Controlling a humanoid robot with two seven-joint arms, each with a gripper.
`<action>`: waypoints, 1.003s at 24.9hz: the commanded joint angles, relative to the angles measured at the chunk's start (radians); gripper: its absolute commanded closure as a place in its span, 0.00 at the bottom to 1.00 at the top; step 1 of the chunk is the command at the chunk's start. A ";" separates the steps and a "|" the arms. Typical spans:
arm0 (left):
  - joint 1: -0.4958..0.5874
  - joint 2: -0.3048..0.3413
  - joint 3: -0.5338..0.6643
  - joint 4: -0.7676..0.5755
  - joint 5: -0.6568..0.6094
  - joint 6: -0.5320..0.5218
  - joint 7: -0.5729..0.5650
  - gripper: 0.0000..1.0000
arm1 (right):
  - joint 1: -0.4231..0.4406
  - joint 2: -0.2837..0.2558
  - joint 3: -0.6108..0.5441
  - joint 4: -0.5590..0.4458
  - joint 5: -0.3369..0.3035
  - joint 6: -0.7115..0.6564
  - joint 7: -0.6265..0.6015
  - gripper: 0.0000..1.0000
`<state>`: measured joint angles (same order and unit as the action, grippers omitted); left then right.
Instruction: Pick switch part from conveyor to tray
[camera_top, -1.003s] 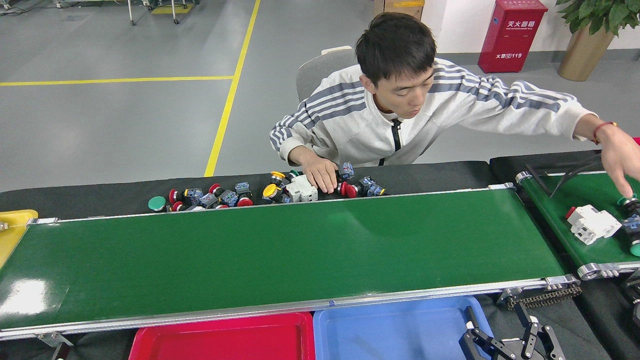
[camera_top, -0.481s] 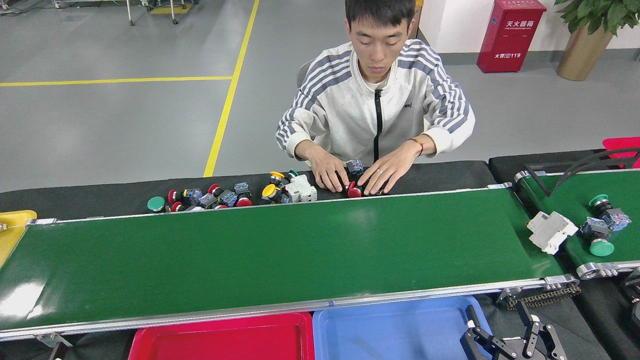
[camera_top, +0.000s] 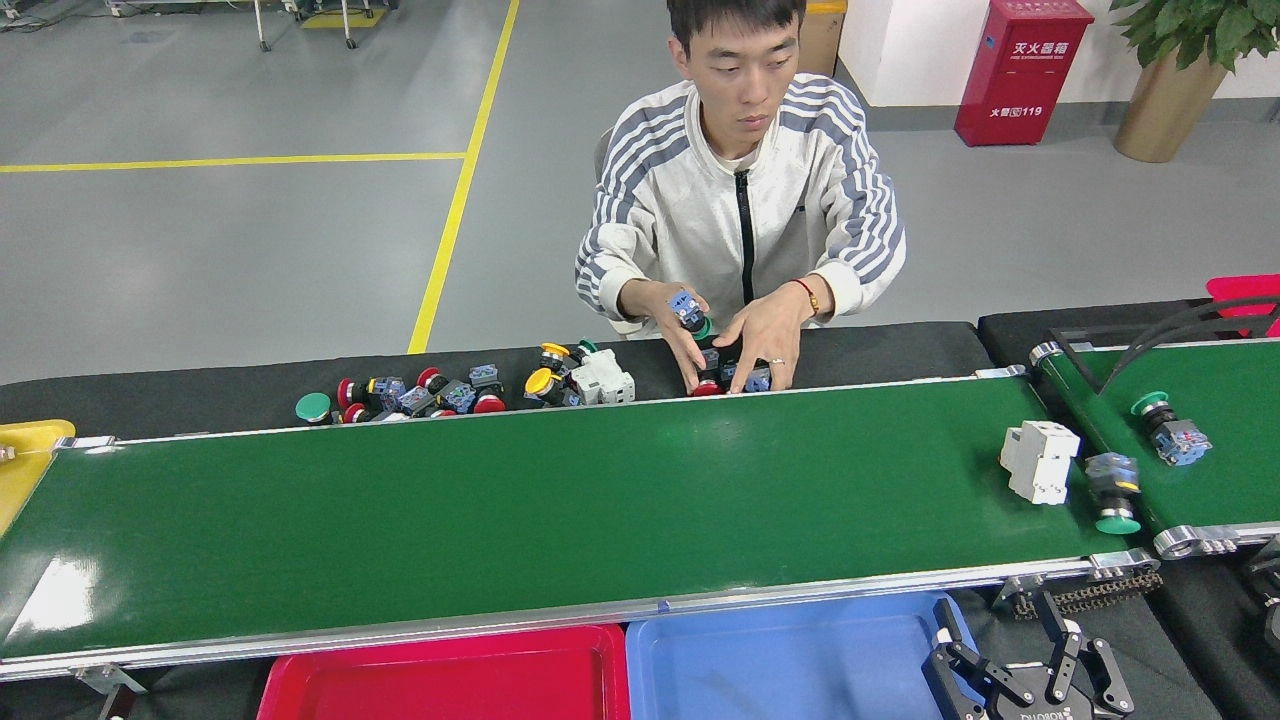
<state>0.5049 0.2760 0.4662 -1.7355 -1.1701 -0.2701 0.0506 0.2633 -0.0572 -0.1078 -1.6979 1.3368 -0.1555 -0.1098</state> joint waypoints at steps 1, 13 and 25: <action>-0.003 0.009 0.008 -0.012 0.003 -0.003 0.008 0.00 | -0.024 -0.007 -0.006 0.004 -0.001 0.005 0.028 0.01; -0.002 0.009 0.008 -0.012 0.001 -0.003 0.008 0.00 | -0.311 -0.030 0.013 0.196 -0.027 0.070 0.222 0.01; -0.005 0.008 0.006 -0.010 -0.003 -0.003 0.008 0.00 | -0.472 -0.030 0.111 0.317 -0.025 0.119 0.311 0.01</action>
<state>0.5043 0.2760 0.4661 -1.7357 -1.1705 -0.2722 0.0506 -0.1859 -0.0808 0.0031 -1.3781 1.3127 -0.0424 0.1891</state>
